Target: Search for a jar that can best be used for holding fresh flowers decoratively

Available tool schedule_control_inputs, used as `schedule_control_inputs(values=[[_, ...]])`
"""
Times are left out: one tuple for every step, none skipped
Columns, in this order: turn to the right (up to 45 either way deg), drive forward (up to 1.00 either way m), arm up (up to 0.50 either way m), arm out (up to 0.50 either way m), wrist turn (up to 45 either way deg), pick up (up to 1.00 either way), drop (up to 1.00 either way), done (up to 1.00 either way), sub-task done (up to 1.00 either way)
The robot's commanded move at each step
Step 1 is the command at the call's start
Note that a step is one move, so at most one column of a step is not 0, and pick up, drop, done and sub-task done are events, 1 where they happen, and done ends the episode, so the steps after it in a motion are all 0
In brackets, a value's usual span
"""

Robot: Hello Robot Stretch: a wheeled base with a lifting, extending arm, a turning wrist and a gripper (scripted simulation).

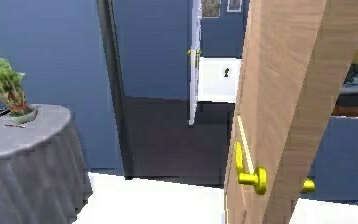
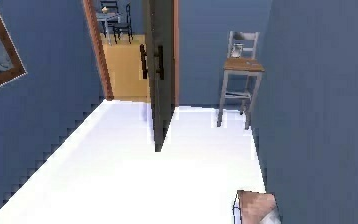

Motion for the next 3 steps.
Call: schedule_control_inputs(values=[[-45.0,0.00,0.00,0.00,0.0,0.00,0.00,0.00,0.00],[0.0,0.30,0.00,0.00,0.0,0.00,0.00,0.00,0.00],[45.0,0.00,0.00,0.00,0.0,0.00,0.00,0.00,0.00]])
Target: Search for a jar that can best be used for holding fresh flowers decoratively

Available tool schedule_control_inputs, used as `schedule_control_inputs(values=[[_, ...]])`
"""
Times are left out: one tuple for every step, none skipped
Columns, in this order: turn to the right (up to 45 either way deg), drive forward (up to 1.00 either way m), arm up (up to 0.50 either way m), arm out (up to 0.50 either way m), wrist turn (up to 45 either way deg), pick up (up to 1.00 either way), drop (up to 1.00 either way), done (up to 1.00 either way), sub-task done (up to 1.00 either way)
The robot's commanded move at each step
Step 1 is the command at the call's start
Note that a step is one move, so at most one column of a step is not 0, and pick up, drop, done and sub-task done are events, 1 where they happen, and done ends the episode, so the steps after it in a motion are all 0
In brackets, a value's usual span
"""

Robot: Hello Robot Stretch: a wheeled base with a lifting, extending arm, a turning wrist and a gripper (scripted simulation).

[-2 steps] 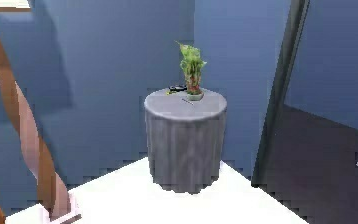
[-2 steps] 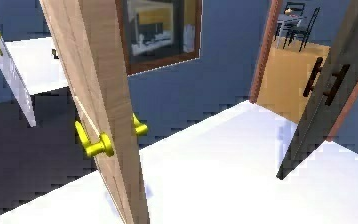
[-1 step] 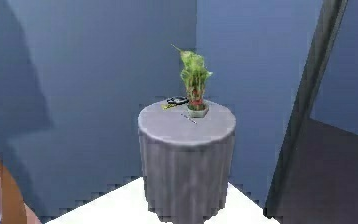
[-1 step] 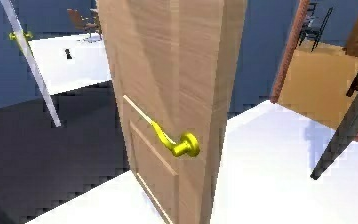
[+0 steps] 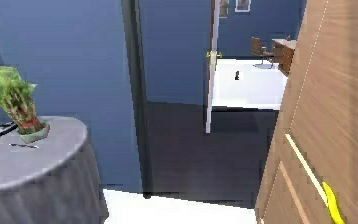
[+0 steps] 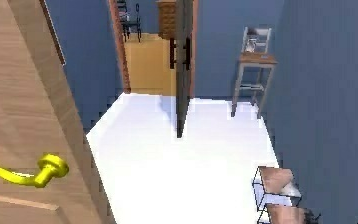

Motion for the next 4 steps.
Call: schedule_control_inputs(values=[[9.0,0.00,0.00,0.00,0.0,0.00,0.00,0.00,0.00],[0.0,0.75,0.00,0.00,0.0,0.00,0.00,0.00,0.00],[15.0,0.00,0.00,0.00,0.0,0.00,0.00,0.00,0.00],[0.0,1.00,0.00,0.00,0.0,0.00,0.00,0.00,0.00]])
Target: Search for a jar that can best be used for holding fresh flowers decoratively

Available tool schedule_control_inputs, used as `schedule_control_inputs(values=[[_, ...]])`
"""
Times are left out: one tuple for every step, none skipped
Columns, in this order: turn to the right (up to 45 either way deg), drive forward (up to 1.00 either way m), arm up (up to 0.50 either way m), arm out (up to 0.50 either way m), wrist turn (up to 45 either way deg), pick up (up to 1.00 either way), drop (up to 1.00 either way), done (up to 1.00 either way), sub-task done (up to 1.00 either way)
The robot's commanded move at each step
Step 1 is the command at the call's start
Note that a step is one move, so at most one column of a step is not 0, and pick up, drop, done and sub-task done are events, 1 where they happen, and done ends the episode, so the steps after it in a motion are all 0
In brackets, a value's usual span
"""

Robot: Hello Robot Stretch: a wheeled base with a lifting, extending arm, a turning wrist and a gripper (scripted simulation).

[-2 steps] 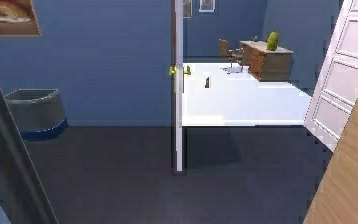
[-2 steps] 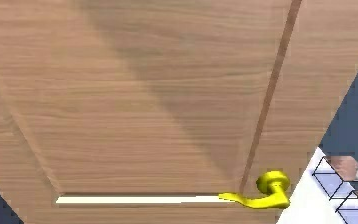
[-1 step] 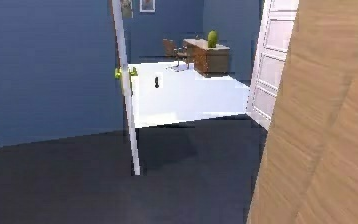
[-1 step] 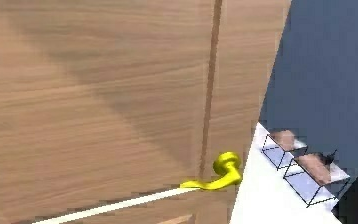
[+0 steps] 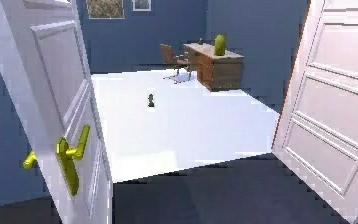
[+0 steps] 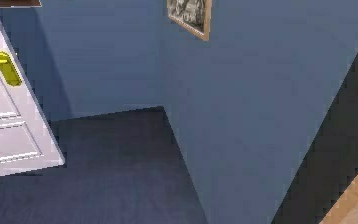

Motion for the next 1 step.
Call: schedule_control_inputs(values=[[3.0,0.00,0.00,0.00,0.0,0.00,0.00,0.00,0.00]])
